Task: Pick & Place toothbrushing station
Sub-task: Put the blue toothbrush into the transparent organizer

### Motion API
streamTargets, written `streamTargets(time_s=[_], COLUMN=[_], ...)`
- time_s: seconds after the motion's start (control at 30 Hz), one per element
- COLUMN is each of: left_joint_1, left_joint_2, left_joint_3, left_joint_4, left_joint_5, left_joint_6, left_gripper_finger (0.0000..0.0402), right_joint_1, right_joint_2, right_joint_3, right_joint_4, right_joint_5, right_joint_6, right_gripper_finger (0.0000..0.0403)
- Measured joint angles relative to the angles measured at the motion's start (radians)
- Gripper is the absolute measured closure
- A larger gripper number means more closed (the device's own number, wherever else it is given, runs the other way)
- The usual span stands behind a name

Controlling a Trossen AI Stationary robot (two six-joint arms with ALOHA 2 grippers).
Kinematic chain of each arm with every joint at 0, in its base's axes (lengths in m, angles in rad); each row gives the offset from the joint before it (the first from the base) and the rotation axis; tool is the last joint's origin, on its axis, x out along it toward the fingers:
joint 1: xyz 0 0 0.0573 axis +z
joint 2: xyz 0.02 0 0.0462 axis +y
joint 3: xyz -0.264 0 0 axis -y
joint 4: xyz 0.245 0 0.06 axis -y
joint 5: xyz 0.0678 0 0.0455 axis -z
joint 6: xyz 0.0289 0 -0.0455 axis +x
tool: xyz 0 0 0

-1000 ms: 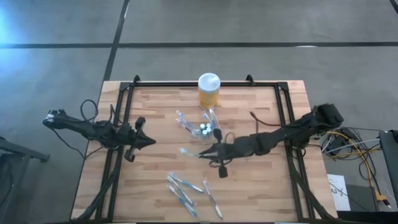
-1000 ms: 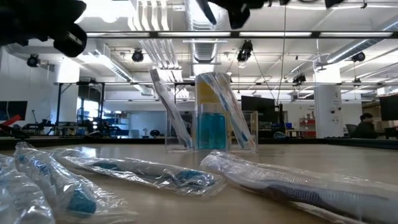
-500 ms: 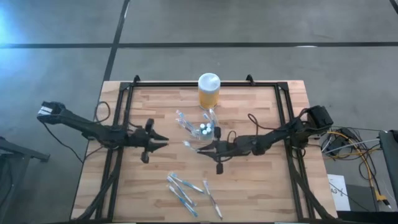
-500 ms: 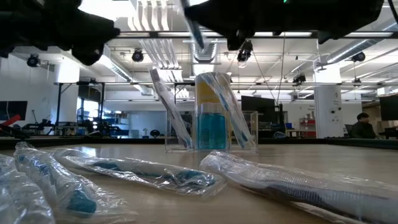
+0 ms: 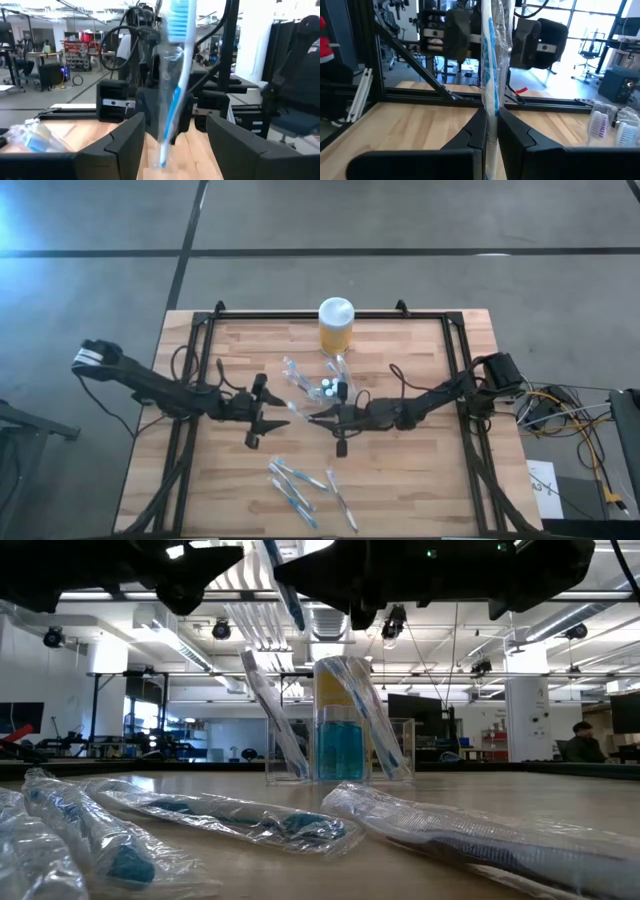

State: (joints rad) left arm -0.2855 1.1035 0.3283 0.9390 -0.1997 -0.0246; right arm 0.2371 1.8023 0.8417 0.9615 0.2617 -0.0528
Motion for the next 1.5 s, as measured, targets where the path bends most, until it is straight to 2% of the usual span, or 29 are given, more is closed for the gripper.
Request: streamTargets(time_s=[0.23, 0.57, 0.67, 0.87, 1.07, 1.27, 1.5], left_joint_1=[0.001, 0.003, 0.003, -0.002, 0.0, 0.0, -0.002], left_joint_2=[0.106, 0.205, 0.207, 0.2, 0.2, 0.2, 0.126], left_joint_3=[0.087, 0.179, 0.182, 0.175, 0.175, 0.175, 0.167], left_joint_4=[0.002, 0.004, 0.002, 0.029, 0.028, 0.022, -0.08], left_joint_5=[-0.048, -0.063, -0.062, -0.008, -0.003, 0.016, 0.026], left_joint_6=[0.011, 0.029, 0.032, 0.027, 0.039, 0.038, 0.048], left_gripper_finger=[0.0184, 0.019, 0.0215, 0.0295, 0.0371, 0.0376, 0.0376], right_joint_1=[0.0, 0.0, 0.0, 0.0, 0.001, 0.001, 0.002], right_joint_2=[0.0, 0.0, 0.0, 0.0, 0.0, 0.0, -0.007], right_joint_3=[0.0, 0.0, 0.0, 0.0, 0.0, 0.0, -0.004], right_joint_4=[0.001, -0.002, -0.003, 0.007, 0.015, 0.003, -0.017], right_joint_5=[0.001, 0.001, 0.001, 0.001, -0.003, -0.044, -0.049], right_joint_6=[-0.001, -0.001, -0.003, 0.002, 0.006, 0.019, 0.016], right_gripper_finger=[0.0376, 0.0374, 0.0374, 0.0374, 0.0374, 0.0364, 0.0291])
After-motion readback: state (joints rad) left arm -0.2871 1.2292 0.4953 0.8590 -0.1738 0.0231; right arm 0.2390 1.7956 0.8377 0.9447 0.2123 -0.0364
